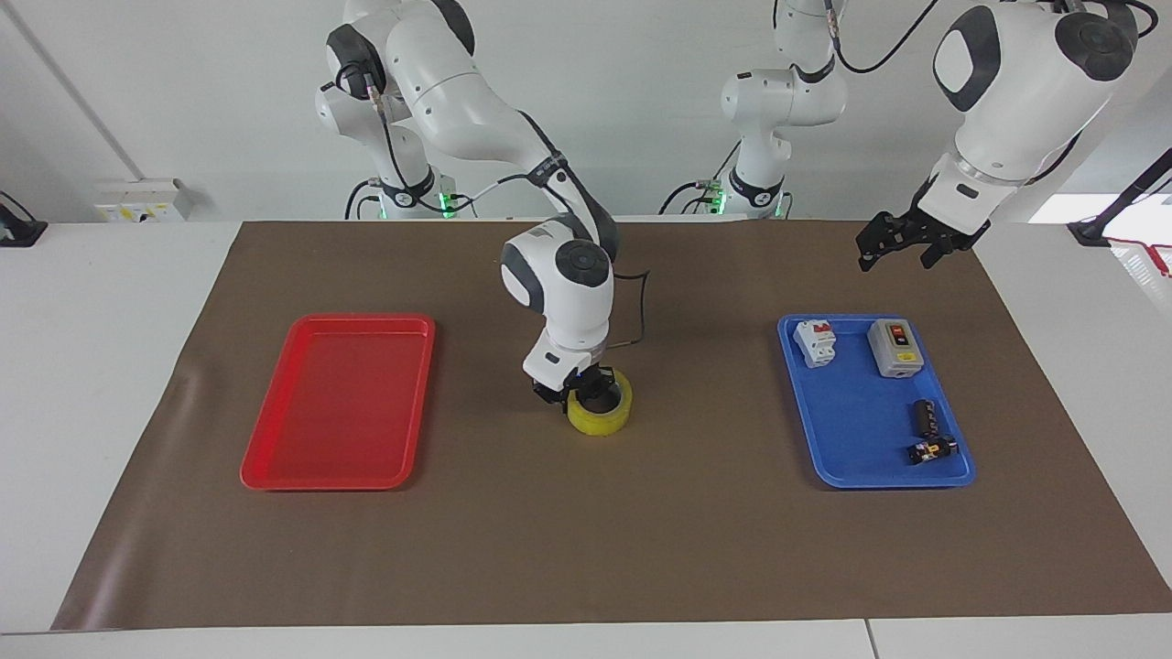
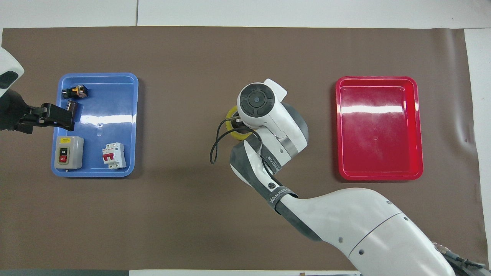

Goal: Place and move tape with both arms
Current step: 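Grasp the yellow tape on the table with the right gripper, then carry the tape with the right gripper into the red tray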

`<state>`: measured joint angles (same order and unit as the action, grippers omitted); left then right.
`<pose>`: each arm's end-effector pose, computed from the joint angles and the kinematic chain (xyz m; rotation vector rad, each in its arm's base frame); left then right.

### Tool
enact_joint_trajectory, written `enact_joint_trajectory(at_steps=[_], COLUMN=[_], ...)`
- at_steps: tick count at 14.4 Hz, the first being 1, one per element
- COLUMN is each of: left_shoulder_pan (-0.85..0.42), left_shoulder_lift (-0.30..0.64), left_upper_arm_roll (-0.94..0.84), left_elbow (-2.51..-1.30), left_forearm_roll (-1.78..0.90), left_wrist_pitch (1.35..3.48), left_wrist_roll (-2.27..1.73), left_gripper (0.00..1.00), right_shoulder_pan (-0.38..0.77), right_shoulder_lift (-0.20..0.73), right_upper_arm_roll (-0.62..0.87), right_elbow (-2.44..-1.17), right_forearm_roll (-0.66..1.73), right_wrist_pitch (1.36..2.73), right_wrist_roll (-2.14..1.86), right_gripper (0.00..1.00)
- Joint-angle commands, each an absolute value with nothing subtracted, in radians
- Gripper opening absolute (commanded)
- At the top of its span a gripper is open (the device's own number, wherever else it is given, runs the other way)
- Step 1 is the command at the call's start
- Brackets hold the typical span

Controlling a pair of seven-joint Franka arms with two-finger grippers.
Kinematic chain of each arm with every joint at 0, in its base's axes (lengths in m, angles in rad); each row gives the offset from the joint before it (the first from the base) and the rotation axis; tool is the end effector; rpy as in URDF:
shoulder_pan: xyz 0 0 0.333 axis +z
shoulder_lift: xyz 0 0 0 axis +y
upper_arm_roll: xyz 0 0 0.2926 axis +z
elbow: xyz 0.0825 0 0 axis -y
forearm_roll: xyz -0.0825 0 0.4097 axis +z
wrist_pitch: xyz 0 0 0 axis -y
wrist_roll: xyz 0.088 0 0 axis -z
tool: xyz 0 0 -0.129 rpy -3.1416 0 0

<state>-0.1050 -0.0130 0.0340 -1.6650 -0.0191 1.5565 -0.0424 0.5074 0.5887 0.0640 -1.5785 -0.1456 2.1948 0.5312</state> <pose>0.5674 -0.0428 0.5389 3.1236 -0.0437 -0.1508 0.6023 0.3728 0.2431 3.0788 0.1731 0.1067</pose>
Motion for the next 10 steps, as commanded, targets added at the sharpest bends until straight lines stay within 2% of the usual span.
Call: enact_joint_trajectory(at_steps=[1,2,5,10], left_shoulder_pan=[-0.098,-0.095,-0.045,-0.034], left_shoulder_lift=[-0.032,-0.029,-0.032,-0.047], left_upper_arm_roll=[0.026,0.025,-0.038,-0.041], left_elbow=[-1.678,-1.674,-1.681,-1.675], left_forearm_roll=[-0.034,-0.040,-0.041,-0.041], left_wrist_pitch=[1.560,1.575,1.572,1.545], left_wrist_roll=[-0.029,-0.029,-0.035,-0.032], left_gripper=[1.00,1.00,1.00,1.00], right_shoulder_pan=[0.488,0.467,0.385,0.137], right_shoulder_lift=[0.577,0.565,0.422,0.200], right_upper_arm_roll=[0.064,0.064,0.069,0.066], right_elbow=[-1.537,-1.504,-1.525,-1.751], right_forearm_roll=[-0.152,-0.156,-0.109,-0.051], right_wrist_pitch=[2.136,2.062,1.929,1.867], right_wrist_roll=[0.515,0.508,0.398,-0.091], right_gripper=[0.00,0.00,0.00,0.00])
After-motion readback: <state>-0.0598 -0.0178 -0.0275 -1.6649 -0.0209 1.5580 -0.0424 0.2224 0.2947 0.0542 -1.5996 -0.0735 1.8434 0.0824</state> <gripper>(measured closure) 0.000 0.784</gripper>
